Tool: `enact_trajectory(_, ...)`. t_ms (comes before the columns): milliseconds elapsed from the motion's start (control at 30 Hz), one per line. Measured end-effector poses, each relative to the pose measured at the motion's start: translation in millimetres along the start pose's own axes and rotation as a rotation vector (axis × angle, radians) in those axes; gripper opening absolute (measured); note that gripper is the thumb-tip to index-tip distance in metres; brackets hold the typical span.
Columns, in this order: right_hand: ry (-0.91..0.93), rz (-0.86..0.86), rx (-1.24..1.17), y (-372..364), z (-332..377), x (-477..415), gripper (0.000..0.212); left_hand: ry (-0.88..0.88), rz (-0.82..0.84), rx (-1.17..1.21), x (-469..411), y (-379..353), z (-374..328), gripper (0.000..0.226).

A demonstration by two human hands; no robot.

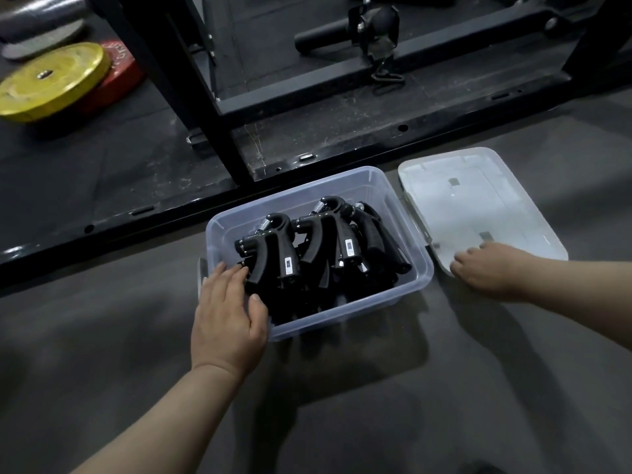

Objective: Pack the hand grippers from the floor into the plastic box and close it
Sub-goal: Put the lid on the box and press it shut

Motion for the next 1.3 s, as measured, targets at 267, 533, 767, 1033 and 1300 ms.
enact_trajectory(267,-0.28,-0.316,-0.366,61.0,-42.4,17.9,0.008,0.039,0.082,-0.011,-2.6,3.4,-0.8,0.066)
enact_trajectory(533,-0.452,-0.552,-0.402,145.8,-52.9,51.4,0.01,0.034,0.23,0.021,-0.4,22.7,-6.0,0.061)
enact_trajectory(767,-0.497,-0.706,-0.166,275.4,-52.3,48.9,0.021,0.149,0.34,0.011,-12.8,84.0,-19.5,0.064)
enact_trajectory(1033,-0.55,-0.907,-0.616,396.3,-12.4,89.1,0.034,0.261,0.312,0.205,-45.4,200.7,-49.3,0.049)
enact_trajectory(1300,-0.621,-1.072,-1.193,434.7,6.7,116.9,0.033,0.184,0.209,0.103,-58.8,316.8,-20.6,0.049)
Point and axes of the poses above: each hand's wrist, its own x-axis away from the middle knuckle, its own y-axis out of the back of the hand, z = x × y, the point moved 1 cm from there along -x, towards the middle knuckle, and after that the axes turned 15 degrees about -z, right-handed, at the moved point
